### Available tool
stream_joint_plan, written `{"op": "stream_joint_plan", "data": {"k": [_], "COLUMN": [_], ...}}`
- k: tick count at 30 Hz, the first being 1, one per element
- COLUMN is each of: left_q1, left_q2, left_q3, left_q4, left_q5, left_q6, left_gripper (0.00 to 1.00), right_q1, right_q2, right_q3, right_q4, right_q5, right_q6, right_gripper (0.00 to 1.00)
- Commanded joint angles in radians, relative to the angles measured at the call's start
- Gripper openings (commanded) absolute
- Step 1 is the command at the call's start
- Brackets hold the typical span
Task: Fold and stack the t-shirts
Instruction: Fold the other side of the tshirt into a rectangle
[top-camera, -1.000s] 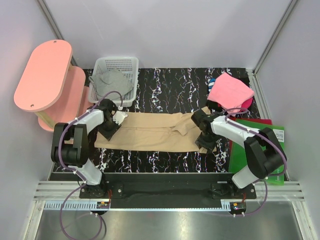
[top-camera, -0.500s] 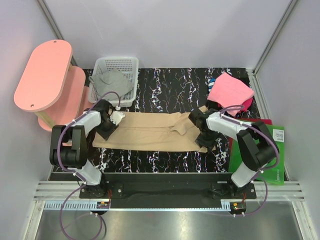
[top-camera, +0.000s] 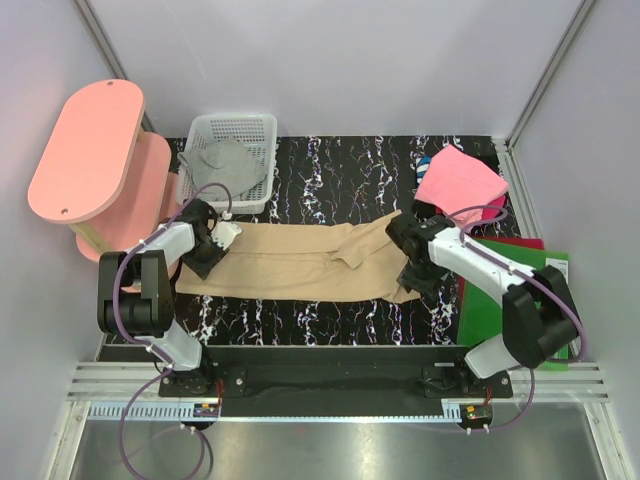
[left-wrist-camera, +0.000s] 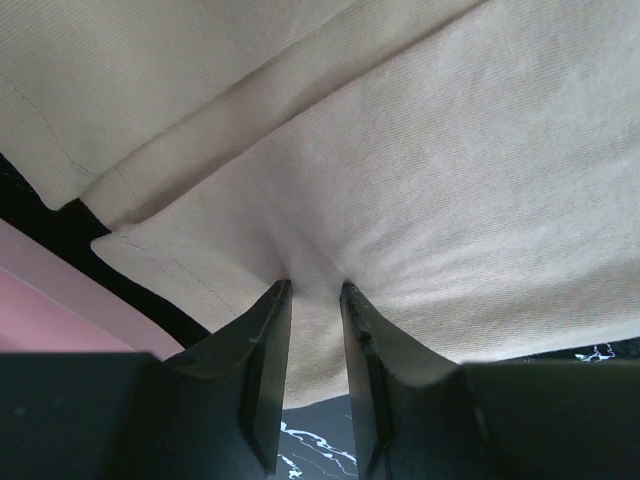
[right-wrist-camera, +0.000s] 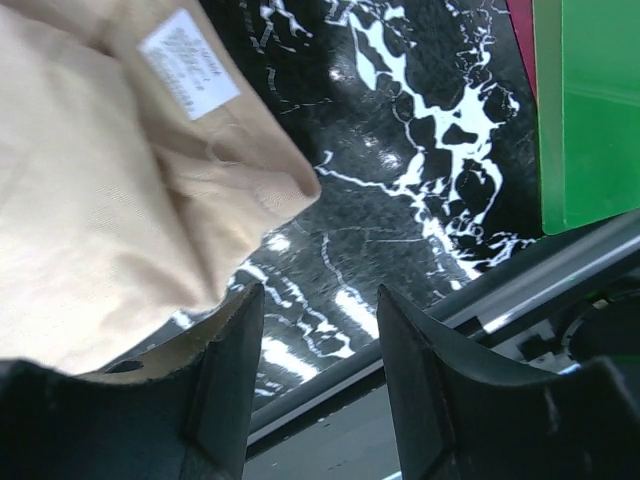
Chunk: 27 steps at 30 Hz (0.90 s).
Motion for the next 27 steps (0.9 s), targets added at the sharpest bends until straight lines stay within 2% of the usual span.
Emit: {"op": "stream_joint_plan", "data": {"k": [1, 9, 17, 21, 27], "left_q1": [0.01, 0.008, 0.008, 0.008, 0.008], "left_q2": [0.016, -0.013, -0.037, -0.046, -0.057], "left_q3": [-0.035, -0.037, -0.043, -0.043, -0.051], "left_q4": [0.024, 0.015, 0.003, 0.001, -0.005], "left_q5": [-0.01, 0.007, 0.021, 0.024, 0.024], "left_q6": [0.024, 0.034, 0.047, 0.045, 0.043], "left_gripper": [0.31, 0.31, 0.31, 0.31, 0.31], "right_q1": [0.01, 0.01, 0.039, 0.043, 0.043], "right_q2": [0.097, 0.207, 0.278, 0.235, 0.316], "right_q3": [0.002, 0.074, 0.163, 0.156, 0.148], "right_q4": [-0.026, -0.058, -0.118, -0.103, -0.081], "right_q5": [0.023, 0.068, 0.124, 0.12, 0.106], "right_q6": [-0.022, -0.048, -0.025, -0.022, -0.025], "right_gripper": [0.56, 0.54, 0.44, 0.46, 0.46]}}
